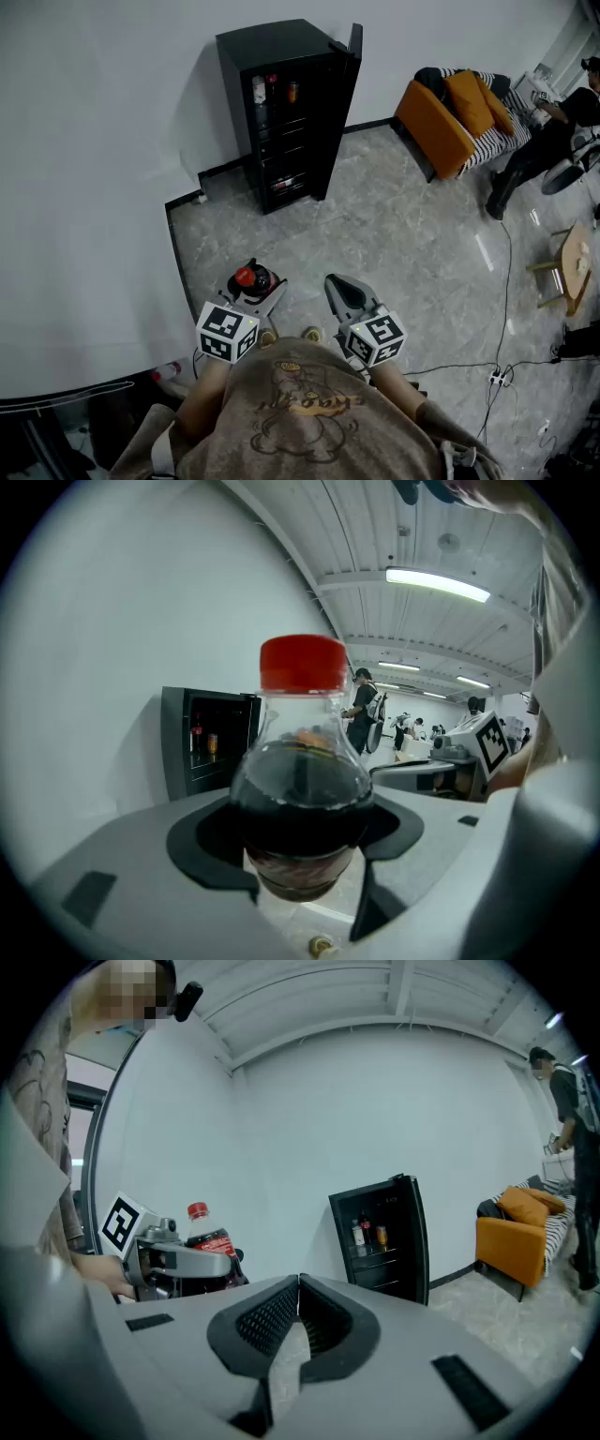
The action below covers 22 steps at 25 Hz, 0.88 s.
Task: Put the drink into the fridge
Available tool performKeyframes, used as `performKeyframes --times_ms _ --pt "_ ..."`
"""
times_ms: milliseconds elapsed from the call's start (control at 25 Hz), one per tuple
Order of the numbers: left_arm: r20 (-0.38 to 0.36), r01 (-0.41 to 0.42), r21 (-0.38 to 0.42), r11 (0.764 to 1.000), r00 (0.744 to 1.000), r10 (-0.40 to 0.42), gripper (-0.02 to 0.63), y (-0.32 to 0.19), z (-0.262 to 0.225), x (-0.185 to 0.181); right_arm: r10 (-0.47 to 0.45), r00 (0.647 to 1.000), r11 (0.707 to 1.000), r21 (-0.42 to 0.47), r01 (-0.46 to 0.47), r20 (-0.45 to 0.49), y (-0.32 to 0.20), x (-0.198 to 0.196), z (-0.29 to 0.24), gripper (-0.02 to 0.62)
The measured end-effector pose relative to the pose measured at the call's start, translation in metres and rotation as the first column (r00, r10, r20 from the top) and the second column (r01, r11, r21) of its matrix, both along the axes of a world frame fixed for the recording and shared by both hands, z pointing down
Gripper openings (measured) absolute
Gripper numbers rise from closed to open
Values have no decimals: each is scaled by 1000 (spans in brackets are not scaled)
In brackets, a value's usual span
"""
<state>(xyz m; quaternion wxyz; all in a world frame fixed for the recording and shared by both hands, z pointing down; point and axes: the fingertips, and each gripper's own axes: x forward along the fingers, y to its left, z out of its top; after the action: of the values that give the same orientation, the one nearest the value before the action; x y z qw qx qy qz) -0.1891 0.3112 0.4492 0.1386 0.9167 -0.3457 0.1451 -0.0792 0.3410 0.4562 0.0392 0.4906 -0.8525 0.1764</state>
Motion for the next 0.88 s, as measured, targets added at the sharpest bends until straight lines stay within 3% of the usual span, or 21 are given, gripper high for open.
performKeyframes --times_ms 560,880 --pt "13 12 -5 1000 1000 -12 311 3 1 0 -22 999 1000 -20 22 24 10 0 3 21" --pt "8 38 0 999 999 -38 311 -3 6 35 -61 998 998 -8 61 21 18 37 3 21"
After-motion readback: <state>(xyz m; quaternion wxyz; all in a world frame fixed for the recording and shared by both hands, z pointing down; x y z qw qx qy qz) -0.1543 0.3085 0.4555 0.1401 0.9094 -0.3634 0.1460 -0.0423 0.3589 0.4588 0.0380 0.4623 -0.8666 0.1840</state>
